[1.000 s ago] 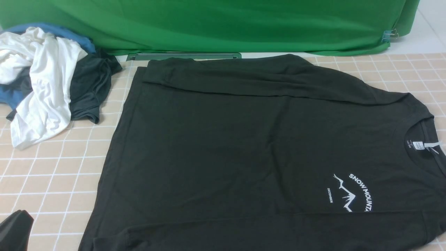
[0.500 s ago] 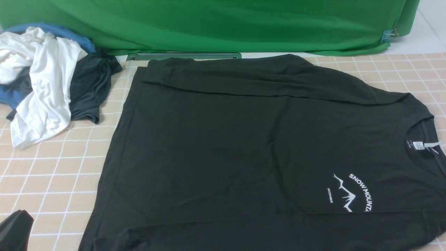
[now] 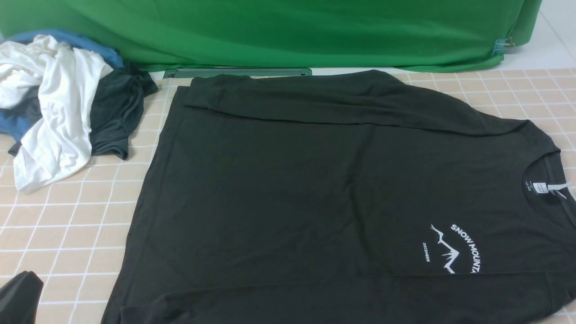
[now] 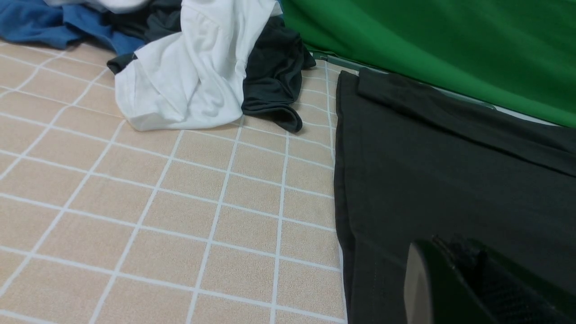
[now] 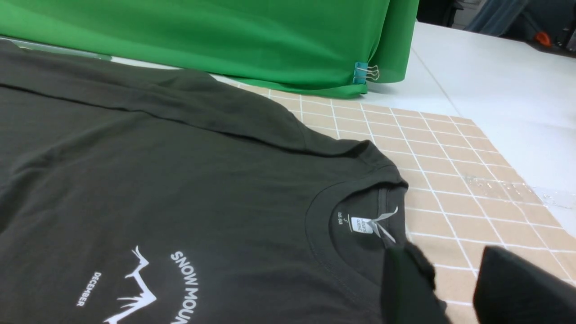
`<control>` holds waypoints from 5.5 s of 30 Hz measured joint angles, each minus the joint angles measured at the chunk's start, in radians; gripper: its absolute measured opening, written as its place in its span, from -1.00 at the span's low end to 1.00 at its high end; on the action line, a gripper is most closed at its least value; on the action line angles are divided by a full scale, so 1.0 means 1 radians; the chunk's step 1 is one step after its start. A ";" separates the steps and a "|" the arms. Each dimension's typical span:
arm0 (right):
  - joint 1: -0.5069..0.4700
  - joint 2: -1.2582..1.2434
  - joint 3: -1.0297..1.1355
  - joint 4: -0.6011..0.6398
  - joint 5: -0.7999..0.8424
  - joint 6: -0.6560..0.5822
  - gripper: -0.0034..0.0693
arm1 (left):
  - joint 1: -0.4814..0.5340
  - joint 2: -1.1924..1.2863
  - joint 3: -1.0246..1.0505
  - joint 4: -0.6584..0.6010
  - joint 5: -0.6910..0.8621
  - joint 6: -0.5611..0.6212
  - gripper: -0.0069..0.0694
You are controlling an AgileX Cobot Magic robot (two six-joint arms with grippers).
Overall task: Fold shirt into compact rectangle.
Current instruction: 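Grasp the left edge of the dark T-shirt lying flat on the table, then fold the left side of the black T-shirt inward over its body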
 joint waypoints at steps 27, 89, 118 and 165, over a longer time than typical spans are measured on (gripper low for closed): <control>0.000 0.000 0.000 0.000 0.000 0.000 -0.22 | 0.000 0.000 0.000 -0.539 -0.079 -0.273 -0.77; 0.000 0.619 -0.788 0.389 0.686 -0.187 -0.82 | -0.060 1.231 -0.673 -0.198 0.666 -0.151 0.19; 0.000 0.685 -0.789 0.389 0.686 -0.211 -0.80 | -0.157 1.525 -0.680 -0.169 0.500 0.091 0.34; 0.000 0.685 -0.790 0.388 0.667 -0.210 -0.67 | -0.157 1.443 -1.250 -0.056 0.619 -0.036 -0.74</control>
